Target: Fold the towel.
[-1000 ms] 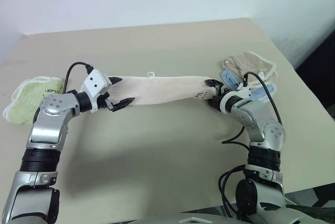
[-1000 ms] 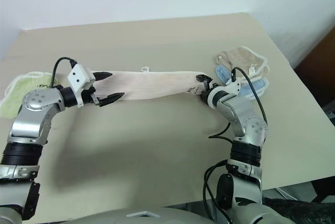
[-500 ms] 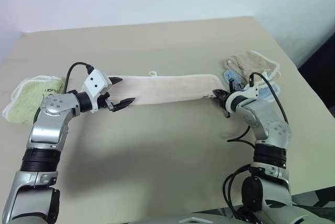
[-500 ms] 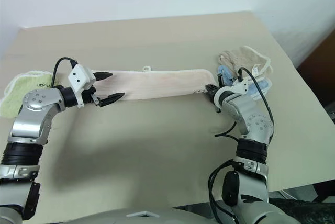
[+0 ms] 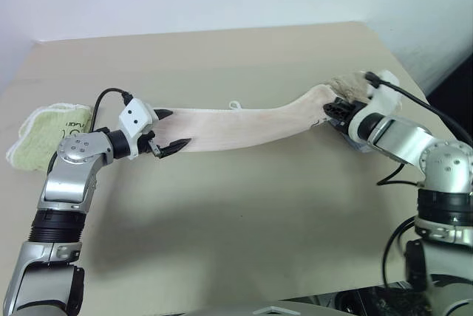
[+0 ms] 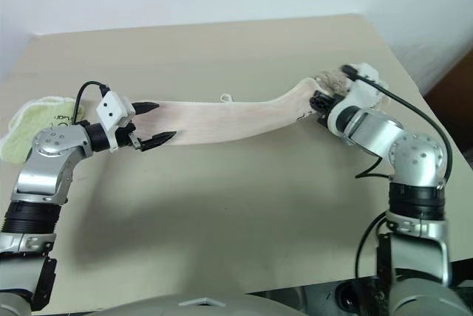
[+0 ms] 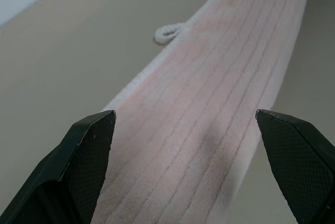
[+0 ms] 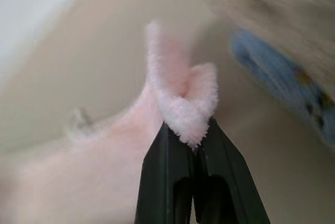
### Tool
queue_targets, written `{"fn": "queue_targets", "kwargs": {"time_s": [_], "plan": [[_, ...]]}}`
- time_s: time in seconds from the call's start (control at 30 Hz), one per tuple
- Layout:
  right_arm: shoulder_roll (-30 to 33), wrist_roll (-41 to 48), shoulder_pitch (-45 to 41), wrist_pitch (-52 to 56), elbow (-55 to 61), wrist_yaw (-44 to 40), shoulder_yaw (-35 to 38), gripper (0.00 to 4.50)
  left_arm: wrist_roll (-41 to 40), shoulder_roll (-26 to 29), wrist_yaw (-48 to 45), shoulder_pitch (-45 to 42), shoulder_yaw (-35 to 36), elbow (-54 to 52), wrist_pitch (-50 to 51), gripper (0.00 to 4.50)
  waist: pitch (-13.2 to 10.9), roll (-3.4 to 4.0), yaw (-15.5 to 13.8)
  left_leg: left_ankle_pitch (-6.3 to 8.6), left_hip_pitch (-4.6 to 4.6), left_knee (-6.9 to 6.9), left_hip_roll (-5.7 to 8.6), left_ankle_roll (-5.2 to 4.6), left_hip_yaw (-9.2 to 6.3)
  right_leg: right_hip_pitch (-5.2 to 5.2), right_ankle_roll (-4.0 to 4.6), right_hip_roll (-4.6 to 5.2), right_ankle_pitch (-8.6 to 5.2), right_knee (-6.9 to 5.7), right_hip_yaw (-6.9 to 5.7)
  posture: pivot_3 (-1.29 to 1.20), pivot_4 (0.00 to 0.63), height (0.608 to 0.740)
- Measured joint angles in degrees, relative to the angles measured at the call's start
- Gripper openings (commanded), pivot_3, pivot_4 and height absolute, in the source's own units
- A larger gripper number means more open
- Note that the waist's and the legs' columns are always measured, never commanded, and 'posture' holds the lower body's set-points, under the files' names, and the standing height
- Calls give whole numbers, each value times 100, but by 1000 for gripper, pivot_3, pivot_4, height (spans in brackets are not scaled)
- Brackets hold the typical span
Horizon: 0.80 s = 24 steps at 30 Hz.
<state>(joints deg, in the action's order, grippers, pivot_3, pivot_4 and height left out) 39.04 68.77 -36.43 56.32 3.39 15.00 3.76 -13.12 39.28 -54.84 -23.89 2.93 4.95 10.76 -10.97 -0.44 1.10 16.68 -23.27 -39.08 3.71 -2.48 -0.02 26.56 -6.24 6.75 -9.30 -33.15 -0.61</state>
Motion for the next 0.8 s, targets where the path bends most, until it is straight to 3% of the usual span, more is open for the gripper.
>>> {"fn": "queue_targets", "kwargs": {"time_s": [0.1,0.23,0.57,0.8], "plan": [[-71,-1232,-565,-118,66,-1306,-1303,44,-2,-49,2,-48,-45,-5,0,4500,0,-1,-18,0,0,-2,-4,0,-1,-2,0,-10,0,0,-8,0,150,728],[-528,-2358,-923,-331,-205,-2432,-2324,44,0,-91,18,-54,-68,-5,3,4500,-1,-4,-57,2,-10,-8,9,-4,-6,-2,0,1,1,0,-12,0,150,728],[-1717,-4044,-1427,-852,-1470,-3563,-2747,44,-4,-134,132,11,-62,-99,15,4500,0,-5,-31,2,-13,-1,32,0,-15,6,2,10,2,-5,-8,0,150,728],[-1810,-4289,-1370,-689,-1371,-4116,-2477,2268,-5,-133,156,118,-54,-117,22,4500,0,-5,-28,3,-12,-3,33,-1,-19,8,3,9,3,-9,-8,0,150,728]]}}
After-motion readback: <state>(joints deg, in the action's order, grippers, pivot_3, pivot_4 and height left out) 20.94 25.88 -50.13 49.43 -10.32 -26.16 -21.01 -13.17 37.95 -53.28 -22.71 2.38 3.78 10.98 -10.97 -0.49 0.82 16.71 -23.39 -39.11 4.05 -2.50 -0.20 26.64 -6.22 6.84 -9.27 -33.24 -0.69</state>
